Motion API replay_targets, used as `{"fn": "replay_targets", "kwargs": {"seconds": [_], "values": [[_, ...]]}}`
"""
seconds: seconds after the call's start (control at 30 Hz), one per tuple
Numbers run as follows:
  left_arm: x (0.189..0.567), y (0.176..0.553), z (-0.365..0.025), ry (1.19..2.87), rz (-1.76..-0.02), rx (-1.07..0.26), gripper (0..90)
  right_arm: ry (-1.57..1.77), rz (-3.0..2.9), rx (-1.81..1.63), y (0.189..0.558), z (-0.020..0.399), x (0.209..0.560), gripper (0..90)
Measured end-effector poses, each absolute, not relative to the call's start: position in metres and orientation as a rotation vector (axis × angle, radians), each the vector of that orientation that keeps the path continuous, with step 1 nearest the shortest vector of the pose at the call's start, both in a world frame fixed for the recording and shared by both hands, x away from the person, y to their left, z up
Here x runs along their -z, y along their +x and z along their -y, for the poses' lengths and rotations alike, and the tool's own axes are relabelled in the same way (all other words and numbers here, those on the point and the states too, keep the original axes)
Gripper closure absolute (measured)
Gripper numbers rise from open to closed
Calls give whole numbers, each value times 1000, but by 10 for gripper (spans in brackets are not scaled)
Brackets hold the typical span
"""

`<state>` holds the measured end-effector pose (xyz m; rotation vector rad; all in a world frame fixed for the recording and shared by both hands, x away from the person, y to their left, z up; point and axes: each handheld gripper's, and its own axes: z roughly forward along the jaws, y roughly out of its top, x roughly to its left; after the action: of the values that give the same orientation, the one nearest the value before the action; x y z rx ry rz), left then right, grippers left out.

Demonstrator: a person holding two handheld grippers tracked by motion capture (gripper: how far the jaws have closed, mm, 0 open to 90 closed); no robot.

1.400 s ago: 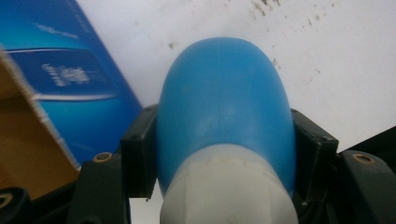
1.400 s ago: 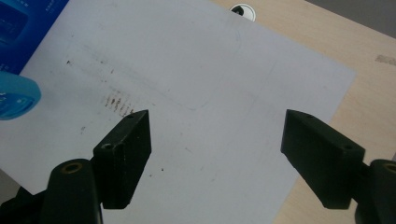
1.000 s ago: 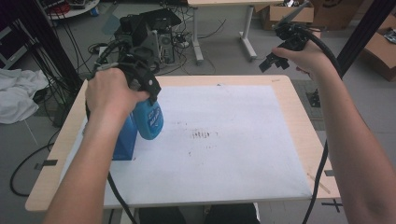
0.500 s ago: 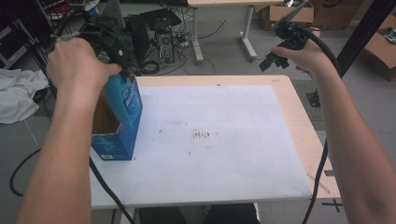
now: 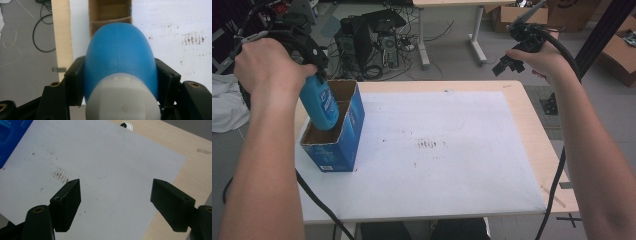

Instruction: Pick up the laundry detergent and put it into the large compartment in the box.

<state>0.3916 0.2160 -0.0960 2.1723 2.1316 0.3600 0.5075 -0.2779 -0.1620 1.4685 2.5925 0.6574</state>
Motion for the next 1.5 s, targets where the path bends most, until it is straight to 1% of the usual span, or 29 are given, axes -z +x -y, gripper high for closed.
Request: {"fn": "replay_targets", "kwargs": {"seconds": [0.13, 0.3, 0.7, 1.0, 1.2, 1.5], "values": [[102, 392, -219, 2159, -2139, -382, 384, 1472, -2594, -655, 508, 279, 163, 248], [112, 394, -224, 2154, -2143, -363, 384, 1477, -2597, -652, 509, 279, 165, 248], [152, 405, -230, 2193, -2180, -346, 384, 1480, -2591, -646, 510, 281, 167, 249], [182, 413, -233, 2214, -2193, -301, 385, 1479, -2600, -633, 512, 279, 172, 249], [201, 418, -230, 2238, -2197, -300, 384, 1479, -2600, -628, 512, 279, 173, 249], [230, 424, -228, 2269, -2206, -244, 384, 1476, -2602, -627, 511, 279, 173, 251]]}}
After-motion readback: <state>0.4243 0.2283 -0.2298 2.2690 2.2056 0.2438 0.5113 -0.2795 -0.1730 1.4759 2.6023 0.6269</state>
